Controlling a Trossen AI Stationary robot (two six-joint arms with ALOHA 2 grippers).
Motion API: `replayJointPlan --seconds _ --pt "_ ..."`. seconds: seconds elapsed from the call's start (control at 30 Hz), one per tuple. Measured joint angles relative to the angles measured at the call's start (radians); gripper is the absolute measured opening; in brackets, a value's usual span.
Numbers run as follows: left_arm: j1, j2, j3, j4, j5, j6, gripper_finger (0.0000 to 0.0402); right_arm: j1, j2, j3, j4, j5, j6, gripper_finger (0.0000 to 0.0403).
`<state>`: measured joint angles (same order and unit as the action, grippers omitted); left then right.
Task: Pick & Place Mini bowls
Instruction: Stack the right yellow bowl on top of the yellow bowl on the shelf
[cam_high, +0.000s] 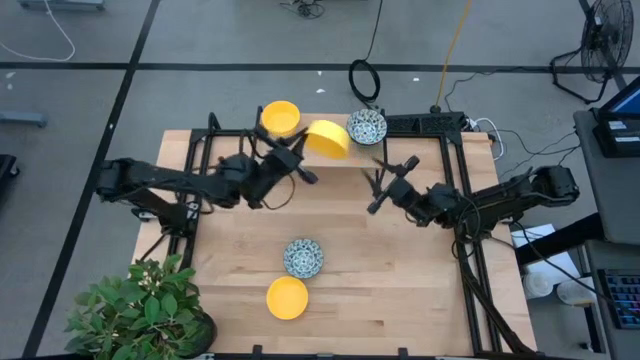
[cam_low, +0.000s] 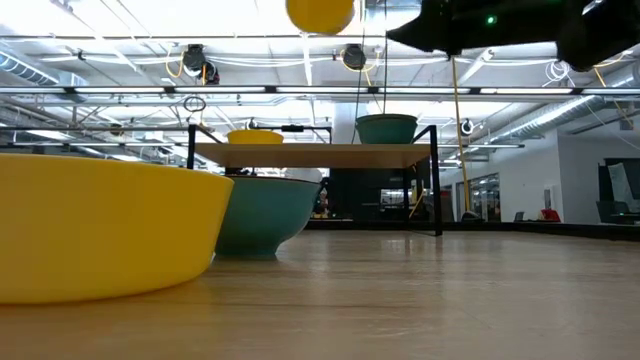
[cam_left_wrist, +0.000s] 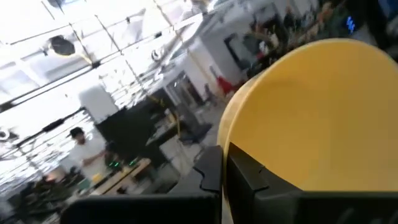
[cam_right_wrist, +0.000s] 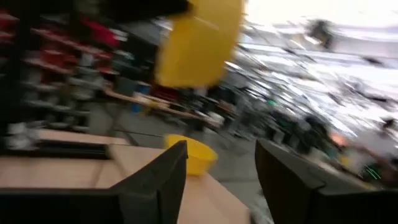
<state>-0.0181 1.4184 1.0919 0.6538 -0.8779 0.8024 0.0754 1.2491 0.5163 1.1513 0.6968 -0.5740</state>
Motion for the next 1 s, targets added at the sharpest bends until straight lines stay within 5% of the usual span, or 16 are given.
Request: replayJointPlan --seconds 0.17,0.33,0.47,0.73,1.0 --pt "0.039 -0.144 -0.001 -0.197 -0.038 -0.104 0.0004 0.013 -0.065 0.001 -0.167 -0.077 0.013 0.0181" --pt "0.176 -0.247 0.074 -0.651 0.028 -0.447 0.0003 -0.024 -0.204 0.001 -0.362 -0.195 0.103 0.0164" --pt "0.327 -0.244 0.25 -0.978 0.227 -0.671 0.0003 -0.07 -0.312 0.001 -0.503 -0.303 0.165 0.0151" --pt "0.63 -0.044 0.66 -1.483 0.64 -0.909 0.0003 -0.115 -0.484 0.001 -0.753 -0.335 0.179 0.0137" --pt "0.873 0.135 0.736 -1.662 0.958 -1.039 0.0003 -0.113 -0.538 0.001 -0.862 -0.337 0.217 0.0134"
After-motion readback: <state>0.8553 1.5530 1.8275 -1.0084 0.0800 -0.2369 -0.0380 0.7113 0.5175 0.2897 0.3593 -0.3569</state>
